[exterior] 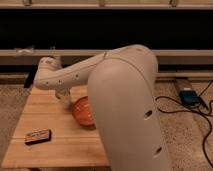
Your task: Push the eraser across the table
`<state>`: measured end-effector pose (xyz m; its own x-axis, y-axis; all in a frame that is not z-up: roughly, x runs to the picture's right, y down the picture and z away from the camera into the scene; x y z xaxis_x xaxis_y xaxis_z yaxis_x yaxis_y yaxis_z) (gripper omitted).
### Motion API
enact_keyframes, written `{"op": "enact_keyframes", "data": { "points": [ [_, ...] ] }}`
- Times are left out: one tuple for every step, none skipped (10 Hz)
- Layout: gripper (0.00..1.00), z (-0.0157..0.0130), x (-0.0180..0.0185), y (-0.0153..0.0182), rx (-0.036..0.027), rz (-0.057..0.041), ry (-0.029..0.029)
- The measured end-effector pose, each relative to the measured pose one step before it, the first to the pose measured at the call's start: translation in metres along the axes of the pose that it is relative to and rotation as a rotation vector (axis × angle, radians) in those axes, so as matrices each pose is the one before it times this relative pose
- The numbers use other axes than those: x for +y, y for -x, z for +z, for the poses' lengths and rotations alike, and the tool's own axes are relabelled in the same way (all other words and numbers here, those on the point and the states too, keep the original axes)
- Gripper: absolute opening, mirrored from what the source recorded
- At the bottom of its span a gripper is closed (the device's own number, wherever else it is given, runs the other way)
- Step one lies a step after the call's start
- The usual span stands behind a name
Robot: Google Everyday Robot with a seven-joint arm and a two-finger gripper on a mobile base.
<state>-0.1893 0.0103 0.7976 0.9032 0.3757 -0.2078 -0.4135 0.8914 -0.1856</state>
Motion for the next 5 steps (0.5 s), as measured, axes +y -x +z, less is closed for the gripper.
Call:
{"op": "enact_keyframes", "data": {
  "points": [
    [0.80,-0.00003,-0.00001,0.00002,-0.00005,-0.00005,-0.00006],
    [0.80,0.00002,0.00000,-0.00003,0.00006,0.00002,0.00003],
    [0.80,-0.00005,-0.00013,0.00000,0.00032,-0.00008,-0.00077],
    [0.80,0.00013,0.00003,-0.00040,0.00037,-0.00060,-0.00018],
    [0.80,-0.00326,-0.00158,-0.00482,-0.01447,-0.00255,-0.00041]
  ]
}}
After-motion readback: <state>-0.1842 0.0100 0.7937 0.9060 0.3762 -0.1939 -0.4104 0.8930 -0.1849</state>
